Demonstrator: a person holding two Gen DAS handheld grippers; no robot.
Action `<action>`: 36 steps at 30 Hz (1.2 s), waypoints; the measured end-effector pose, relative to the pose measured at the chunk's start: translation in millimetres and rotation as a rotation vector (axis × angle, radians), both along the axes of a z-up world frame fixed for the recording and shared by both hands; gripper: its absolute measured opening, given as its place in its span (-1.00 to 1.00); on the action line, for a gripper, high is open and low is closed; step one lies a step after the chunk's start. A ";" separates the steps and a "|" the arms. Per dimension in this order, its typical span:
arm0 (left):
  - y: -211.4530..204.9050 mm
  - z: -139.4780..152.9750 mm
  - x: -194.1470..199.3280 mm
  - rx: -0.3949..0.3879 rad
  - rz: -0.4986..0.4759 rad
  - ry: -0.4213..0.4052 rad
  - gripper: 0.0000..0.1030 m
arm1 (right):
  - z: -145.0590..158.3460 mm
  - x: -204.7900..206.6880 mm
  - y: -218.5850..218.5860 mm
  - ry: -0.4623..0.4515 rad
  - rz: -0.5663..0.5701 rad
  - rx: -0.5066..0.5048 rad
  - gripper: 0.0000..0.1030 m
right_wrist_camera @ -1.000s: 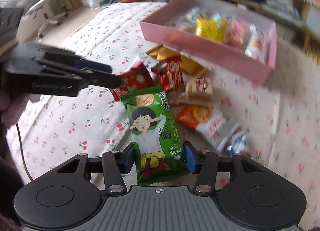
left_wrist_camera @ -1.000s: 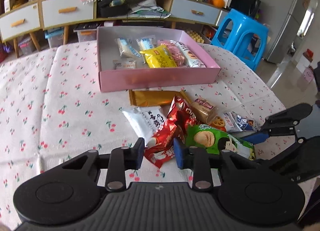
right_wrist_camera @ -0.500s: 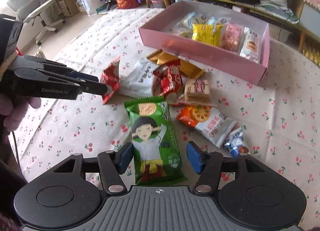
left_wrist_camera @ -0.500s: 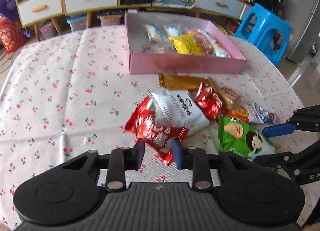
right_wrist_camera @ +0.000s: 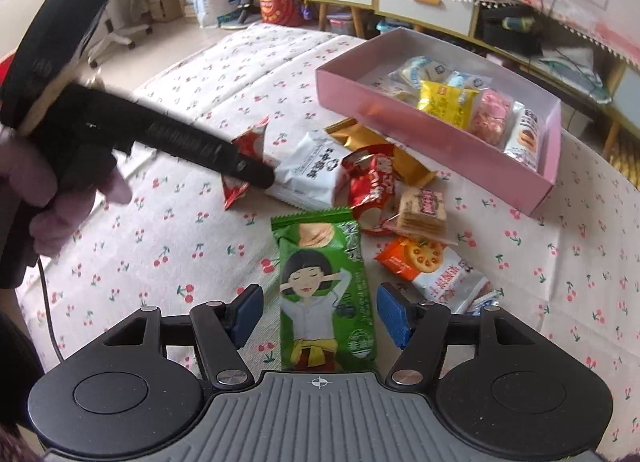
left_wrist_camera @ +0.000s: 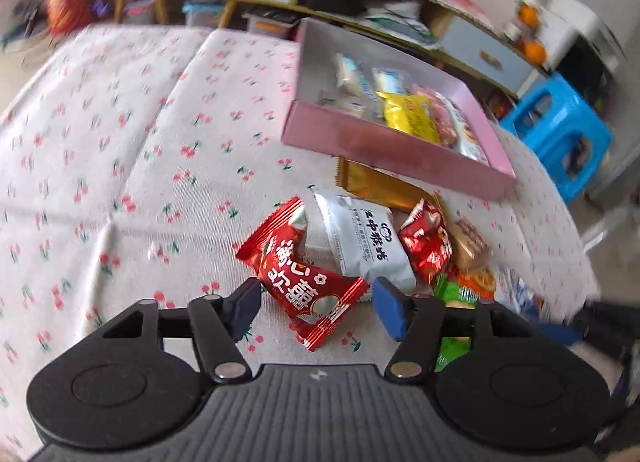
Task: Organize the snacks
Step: 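Carry the red candy and green chip bag up toward the pink box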
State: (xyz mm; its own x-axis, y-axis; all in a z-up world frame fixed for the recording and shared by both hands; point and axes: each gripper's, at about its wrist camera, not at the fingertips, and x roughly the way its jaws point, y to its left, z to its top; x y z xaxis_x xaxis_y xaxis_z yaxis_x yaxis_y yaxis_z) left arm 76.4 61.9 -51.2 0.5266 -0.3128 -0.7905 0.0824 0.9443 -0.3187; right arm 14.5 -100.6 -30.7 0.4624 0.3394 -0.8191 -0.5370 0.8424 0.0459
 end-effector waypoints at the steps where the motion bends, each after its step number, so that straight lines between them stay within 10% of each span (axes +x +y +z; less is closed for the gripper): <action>1: 2.0 -2.0 0.7 -0.025 0.020 0.012 0.02 | -1.9 -1.0 2.7 -0.002 0.007 -0.011 0.23; 17: 8.8 1.5 -0.1 -0.017 0.098 0.010 -0.16 | -11.4 3.5 8.3 0.013 -0.034 -0.044 -0.13; 36: 17.9 26.5 4.7 -0.048 0.117 -0.020 -0.17 | 40.1 23.4 -5.4 0.052 -0.174 0.181 -0.13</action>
State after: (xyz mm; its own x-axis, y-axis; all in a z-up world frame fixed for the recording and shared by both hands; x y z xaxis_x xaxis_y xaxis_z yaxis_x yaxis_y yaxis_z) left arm 81.1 79.9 -24.7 0.5771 -0.2856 -0.7651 -0.0204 0.9315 -0.3632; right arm 37.9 -106.0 9.4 0.4855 0.4022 -0.7762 -0.3781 0.8972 0.2283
